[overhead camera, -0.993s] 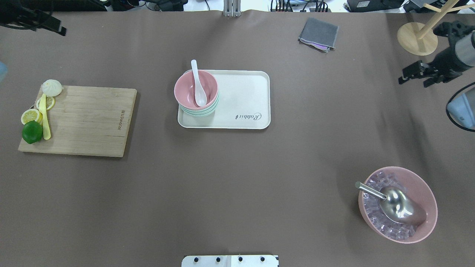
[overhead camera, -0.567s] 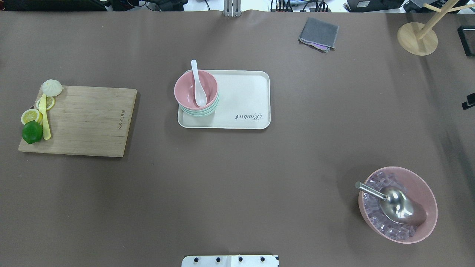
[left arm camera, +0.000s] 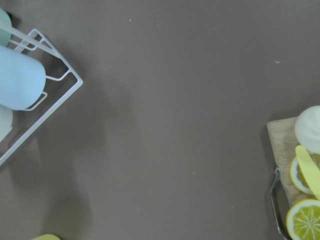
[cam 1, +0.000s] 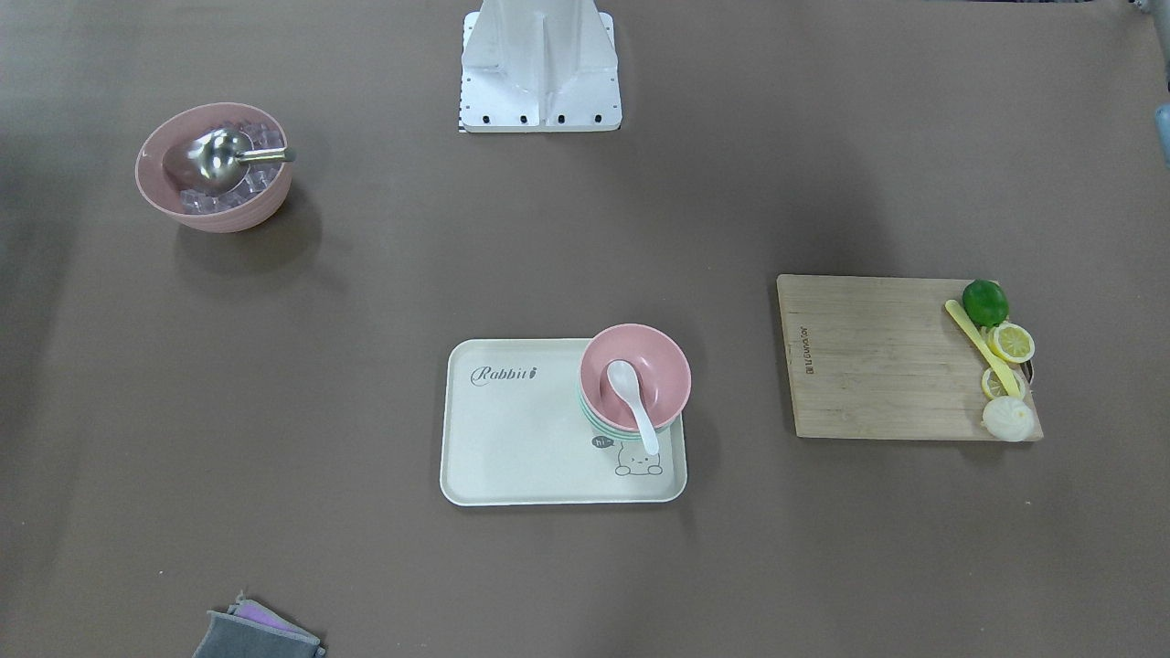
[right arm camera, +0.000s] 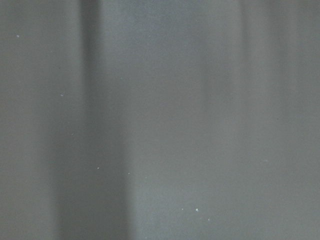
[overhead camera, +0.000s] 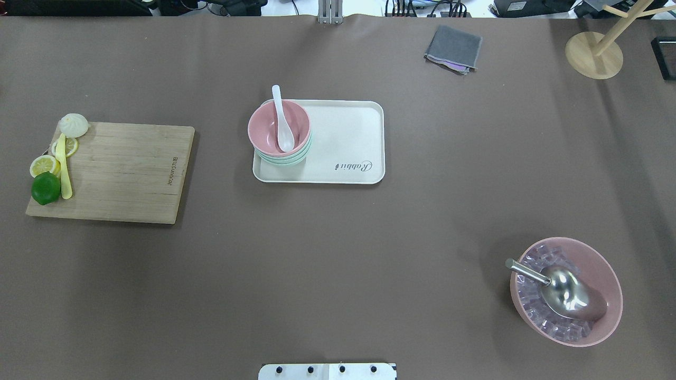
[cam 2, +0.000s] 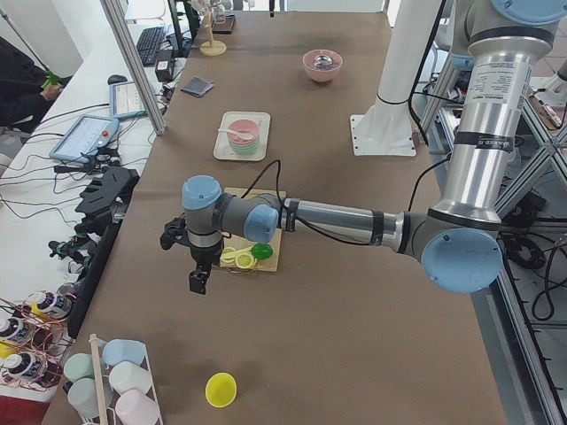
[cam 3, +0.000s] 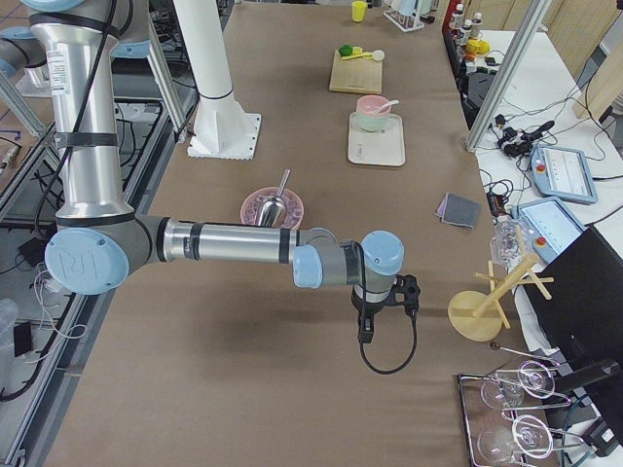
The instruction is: Stack pink bowl on green and place spoon
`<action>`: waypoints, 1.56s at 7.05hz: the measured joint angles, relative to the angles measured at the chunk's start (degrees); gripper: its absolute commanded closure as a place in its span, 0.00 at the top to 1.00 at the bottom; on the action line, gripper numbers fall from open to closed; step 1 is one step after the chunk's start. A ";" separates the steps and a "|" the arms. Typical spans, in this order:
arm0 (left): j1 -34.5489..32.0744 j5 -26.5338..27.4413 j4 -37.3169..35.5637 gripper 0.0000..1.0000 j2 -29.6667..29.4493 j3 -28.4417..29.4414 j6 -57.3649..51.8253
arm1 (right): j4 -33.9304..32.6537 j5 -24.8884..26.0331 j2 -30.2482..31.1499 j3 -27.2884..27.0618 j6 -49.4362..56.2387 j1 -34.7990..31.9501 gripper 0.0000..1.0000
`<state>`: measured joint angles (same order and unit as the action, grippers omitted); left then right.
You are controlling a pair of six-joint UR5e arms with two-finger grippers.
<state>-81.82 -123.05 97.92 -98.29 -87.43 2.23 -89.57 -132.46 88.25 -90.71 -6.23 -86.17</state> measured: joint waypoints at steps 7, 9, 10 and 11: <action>-6.73 -11.14 -5.23 0.98 -1.00 1.83 -2.54 | -6.23 -3.96 3.53 -9.40 0.13 -0.58 1.00; -8.02 -11.47 -6.77 0.98 -1.24 1.95 -5.31 | -6.23 -4.32 3.31 -9.18 -0.15 -0.58 1.00; -8.19 -11.55 -6.90 0.98 -1.01 1.92 -5.66 | -6.23 -4.38 3.31 -9.16 -0.25 -0.58 1.00; -8.23 -11.56 -6.96 0.98 -1.01 1.89 -5.77 | -6.24 -4.45 3.32 -9.14 -0.32 -0.58 1.00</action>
<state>-90.05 -134.62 90.96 -99.30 -85.54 -3.55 -95.80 -136.92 91.57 -99.85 -6.54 -86.75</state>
